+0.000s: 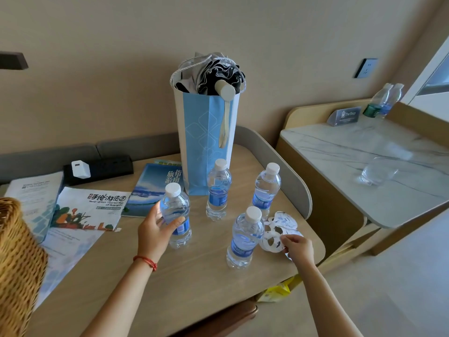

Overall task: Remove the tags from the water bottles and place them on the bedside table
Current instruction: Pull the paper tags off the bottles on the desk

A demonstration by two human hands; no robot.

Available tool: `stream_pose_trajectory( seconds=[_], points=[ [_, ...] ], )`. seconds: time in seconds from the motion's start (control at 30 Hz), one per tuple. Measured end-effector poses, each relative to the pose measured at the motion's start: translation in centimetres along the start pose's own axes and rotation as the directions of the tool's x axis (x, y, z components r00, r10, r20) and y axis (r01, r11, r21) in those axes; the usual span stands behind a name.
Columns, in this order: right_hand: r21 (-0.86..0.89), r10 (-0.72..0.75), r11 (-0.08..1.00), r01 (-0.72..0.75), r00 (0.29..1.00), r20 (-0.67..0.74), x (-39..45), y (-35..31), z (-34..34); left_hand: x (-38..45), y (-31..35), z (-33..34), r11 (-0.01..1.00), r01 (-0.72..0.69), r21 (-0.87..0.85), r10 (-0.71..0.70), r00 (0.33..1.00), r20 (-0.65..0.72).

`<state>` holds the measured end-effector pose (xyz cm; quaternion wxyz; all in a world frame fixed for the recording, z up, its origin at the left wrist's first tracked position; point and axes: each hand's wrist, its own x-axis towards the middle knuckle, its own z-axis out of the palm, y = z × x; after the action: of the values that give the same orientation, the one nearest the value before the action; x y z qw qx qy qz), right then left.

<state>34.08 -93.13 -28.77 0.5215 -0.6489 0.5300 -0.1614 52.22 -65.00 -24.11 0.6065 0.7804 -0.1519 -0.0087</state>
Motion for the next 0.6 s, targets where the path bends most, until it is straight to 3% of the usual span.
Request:
stream_pose_trajectory(
  seconds=[0.3, 0.6],
  points=[
    [-0.044, -0.098, 0.994, 0.097, 0.995, -0.032, -1.8, -1.0, -0.4, -0.1, 0.1, 0.0, 1.000, -0.011, -0.008, 0.011, 1.000, 0.014],
    [0.245, -0.409, 0.894, 0.376, 0.907, 0.100, -7.7, -4.2, 0.7, -0.1, 0.4, 0.0, 1.000, -0.002, -0.016, 0.002, 1.000, 0.016]
  ],
)
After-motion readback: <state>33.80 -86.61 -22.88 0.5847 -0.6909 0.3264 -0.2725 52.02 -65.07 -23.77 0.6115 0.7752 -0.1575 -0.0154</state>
